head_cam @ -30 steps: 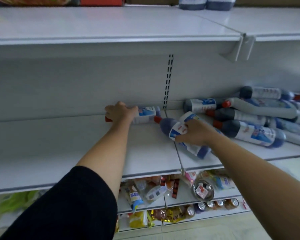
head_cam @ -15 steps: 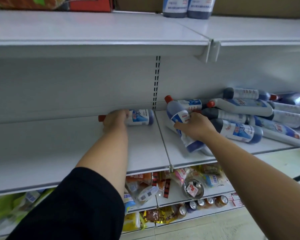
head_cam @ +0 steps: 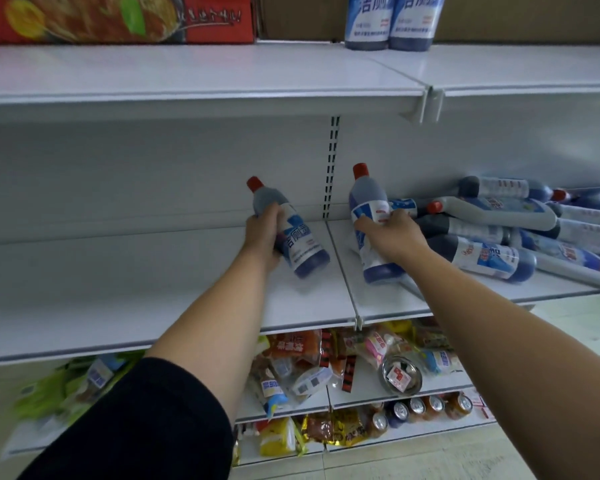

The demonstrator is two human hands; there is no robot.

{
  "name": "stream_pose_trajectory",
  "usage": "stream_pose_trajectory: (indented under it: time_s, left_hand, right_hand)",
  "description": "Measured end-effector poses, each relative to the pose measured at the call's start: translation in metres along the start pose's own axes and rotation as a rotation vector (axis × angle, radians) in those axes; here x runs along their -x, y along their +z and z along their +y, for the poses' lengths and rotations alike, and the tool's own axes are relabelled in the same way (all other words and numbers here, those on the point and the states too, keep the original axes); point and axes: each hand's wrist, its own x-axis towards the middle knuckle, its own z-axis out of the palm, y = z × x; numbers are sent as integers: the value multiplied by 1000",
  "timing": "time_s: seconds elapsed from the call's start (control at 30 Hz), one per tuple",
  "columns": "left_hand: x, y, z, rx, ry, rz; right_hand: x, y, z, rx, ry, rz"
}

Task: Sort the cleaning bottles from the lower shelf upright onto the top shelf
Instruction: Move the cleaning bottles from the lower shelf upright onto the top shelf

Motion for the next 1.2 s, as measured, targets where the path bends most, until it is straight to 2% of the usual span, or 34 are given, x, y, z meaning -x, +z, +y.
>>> stream_pose_trajectory:
  time_s: [0.07,0.17,0.47,0.7,0.8,1.0,1.2]
  left_hand:
    - [21,-5,8,-34,-73,-74]
    - [59,-15,15,-167,-84,-163]
    - [159,-36,24,-293,-33,-269]
    - [232,-34,33,-379,-15,-374]
    - [257,-26,43,-410,58,-397]
    - [311,9,71,-324,229,-410]
    - [368,48,97,-281,400,-445]
  right_hand:
    - [16,1,-6,-137,26,-16]
    - [49,1,-15,-279,42,-35]
    - [154,-11,-29,-501,26,-14]
    - [207,-35,-28,-594,-34,-90]
    - [223,-52,-31,-656,-101,-137]
    - [252,-102,-45,-866,-175,-243]
    - [273,-155,-65,-1033,-342,-306]
